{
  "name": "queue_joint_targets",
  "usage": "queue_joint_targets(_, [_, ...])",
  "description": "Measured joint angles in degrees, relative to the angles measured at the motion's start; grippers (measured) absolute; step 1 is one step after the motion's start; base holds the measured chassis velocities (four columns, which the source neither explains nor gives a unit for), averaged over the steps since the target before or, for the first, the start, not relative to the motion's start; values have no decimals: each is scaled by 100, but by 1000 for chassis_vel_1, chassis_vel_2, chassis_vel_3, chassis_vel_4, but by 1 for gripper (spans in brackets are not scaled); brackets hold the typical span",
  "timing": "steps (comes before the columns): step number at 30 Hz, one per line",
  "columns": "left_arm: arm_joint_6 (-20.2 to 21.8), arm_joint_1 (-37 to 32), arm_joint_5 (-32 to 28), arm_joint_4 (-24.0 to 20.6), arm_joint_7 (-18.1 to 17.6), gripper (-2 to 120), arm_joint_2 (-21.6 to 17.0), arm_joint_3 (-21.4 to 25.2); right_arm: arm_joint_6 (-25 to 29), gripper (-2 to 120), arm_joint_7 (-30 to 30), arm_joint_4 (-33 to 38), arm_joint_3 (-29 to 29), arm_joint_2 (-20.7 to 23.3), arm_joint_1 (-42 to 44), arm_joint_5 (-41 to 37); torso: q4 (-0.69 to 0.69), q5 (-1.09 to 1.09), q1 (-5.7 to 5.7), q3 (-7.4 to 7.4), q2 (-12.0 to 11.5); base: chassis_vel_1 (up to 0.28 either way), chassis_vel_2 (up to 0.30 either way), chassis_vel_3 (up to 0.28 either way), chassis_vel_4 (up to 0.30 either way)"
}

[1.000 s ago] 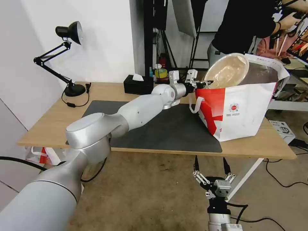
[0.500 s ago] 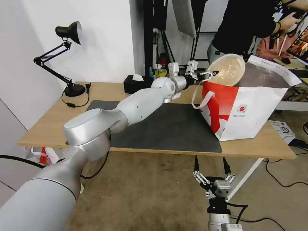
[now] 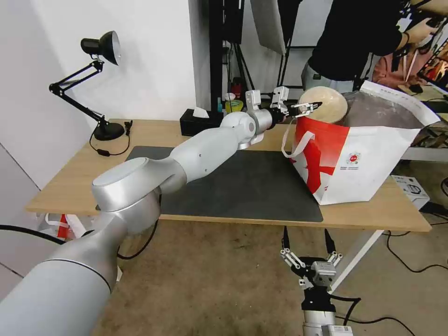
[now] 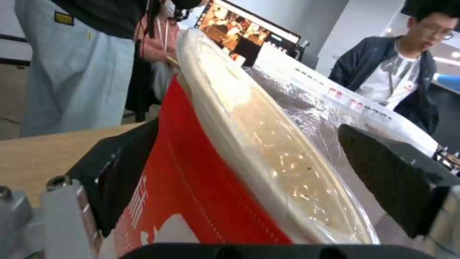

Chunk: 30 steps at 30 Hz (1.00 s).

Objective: Pick up the trash from the table and place it into the takeout bag.

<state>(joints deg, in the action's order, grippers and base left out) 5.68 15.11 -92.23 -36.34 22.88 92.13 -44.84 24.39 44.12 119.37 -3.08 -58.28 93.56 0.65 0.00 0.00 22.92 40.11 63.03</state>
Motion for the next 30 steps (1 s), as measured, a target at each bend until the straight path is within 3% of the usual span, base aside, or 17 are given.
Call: queue_joint_targets(30, [-98,319,-27,-139,47,100,0,226,0,100,0,0,0,0,0,0,0,0,0,0,0,0,0,0,0])
